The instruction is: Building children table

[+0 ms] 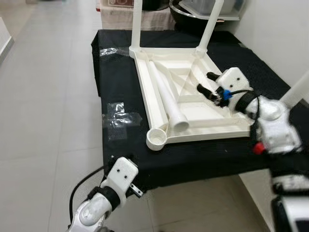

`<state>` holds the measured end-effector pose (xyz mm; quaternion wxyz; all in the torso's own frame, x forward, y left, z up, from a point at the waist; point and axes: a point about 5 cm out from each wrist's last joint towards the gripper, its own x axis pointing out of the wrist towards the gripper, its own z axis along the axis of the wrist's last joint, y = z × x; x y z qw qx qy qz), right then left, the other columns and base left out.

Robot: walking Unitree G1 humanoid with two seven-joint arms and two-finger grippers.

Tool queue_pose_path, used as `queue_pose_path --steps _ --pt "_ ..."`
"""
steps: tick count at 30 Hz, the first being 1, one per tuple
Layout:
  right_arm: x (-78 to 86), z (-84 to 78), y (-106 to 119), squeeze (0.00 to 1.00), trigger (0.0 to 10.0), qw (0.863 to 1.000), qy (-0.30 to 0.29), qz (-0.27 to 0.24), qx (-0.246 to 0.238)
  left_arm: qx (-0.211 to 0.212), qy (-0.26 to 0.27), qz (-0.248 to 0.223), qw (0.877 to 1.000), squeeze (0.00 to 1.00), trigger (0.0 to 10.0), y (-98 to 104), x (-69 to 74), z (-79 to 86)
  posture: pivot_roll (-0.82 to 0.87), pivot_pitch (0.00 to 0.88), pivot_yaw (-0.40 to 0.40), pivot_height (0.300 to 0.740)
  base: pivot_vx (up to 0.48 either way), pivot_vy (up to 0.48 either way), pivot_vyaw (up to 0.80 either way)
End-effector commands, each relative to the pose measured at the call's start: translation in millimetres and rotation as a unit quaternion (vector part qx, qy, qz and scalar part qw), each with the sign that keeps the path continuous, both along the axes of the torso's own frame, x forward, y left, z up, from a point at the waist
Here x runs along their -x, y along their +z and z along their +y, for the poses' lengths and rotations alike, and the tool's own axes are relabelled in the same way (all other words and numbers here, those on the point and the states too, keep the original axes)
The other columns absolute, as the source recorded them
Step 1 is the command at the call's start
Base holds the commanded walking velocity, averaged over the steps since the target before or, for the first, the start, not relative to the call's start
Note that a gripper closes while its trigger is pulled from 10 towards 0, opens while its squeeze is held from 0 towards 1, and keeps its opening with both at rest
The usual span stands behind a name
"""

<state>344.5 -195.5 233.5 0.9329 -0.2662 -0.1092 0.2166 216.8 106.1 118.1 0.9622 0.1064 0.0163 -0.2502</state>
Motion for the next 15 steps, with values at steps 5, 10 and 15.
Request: queue_pose_path --steps 5,10,15 --pt "20.3 8.2 -25 0.00 10.0 0.999 -0.031 -0.003 -0.012 -0.021 0.041 -0.018 0.999 0.00 10.0 0 -0.6 6.6 0.05 0.079 -0.102 0.740 0.000 0.000 0.00" --pt "21.3 0.6 -41 0.00 10.0 0.996 -0.075 0.025 -0.032 -0.043 0.067 -0.053 0.995 0.00 10.0 9 -2.8 11.4 0.07 0.075 -0.109 0.740 0.000 0.000 0.00" --pt "26.9 -1.4 -38 0.00 10.0 0.993 -0.097 0.028 -0.055 -0.055 0.065 -0.053 0.995 0.00 10.0 4 1.0 9.8 0.07 0.076 -0.103 0.740 0.000 0.000 0.00"
